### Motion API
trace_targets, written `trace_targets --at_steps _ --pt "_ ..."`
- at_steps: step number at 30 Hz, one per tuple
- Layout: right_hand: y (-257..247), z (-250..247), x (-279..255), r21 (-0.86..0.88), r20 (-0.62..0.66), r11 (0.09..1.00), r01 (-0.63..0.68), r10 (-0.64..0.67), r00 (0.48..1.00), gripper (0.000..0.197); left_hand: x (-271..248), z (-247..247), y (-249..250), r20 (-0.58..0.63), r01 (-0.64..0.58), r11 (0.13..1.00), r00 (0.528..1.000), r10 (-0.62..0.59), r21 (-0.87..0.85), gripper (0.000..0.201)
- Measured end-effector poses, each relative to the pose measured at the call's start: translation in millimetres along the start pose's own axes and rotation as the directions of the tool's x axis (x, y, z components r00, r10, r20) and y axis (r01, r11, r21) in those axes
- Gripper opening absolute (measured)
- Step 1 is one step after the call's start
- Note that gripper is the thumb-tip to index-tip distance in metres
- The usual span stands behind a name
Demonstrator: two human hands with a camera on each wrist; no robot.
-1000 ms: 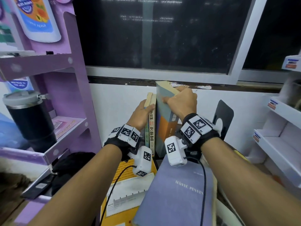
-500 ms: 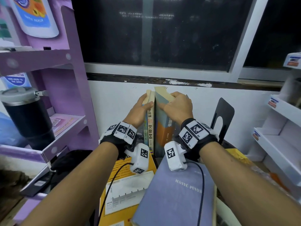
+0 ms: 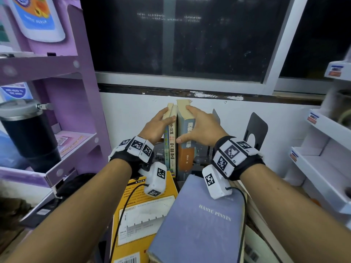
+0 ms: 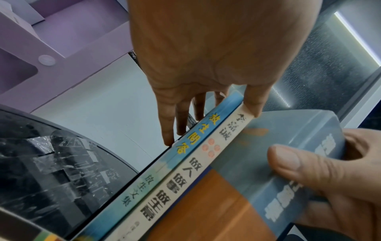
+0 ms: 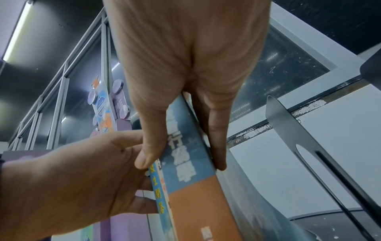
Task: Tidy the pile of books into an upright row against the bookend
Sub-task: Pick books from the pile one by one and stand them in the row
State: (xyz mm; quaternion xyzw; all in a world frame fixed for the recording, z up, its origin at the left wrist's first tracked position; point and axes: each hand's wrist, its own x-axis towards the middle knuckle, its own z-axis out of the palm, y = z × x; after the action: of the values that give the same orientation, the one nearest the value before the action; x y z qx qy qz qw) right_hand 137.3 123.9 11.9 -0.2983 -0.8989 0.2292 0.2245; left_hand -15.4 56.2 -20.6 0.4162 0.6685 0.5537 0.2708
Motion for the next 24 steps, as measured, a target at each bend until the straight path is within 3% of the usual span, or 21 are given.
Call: trace_targets --at_steps 9,13,24 --pt "-3 10 8 0.032 -0.030 0.998 0.055 -0.054 0.998 0.091 2 -2 -5 0.032 -0.009 0.999 0.999 0.008 0.034 0.062" --pt "-3 14 16 0.036 -0.044 0.998 0.045 -0.043 0.998 0.089 3 -4 -6 0.055 -0.001 0.999 0.998 -0.001 0.039 0.069" --pt "-4 18 26 0.023 -0.073 0.999 0.028 -0.027 0.997 0.086 3 -6 -4 0.065 0.002 0.999 0.998 -0.005 0.037 0.061"
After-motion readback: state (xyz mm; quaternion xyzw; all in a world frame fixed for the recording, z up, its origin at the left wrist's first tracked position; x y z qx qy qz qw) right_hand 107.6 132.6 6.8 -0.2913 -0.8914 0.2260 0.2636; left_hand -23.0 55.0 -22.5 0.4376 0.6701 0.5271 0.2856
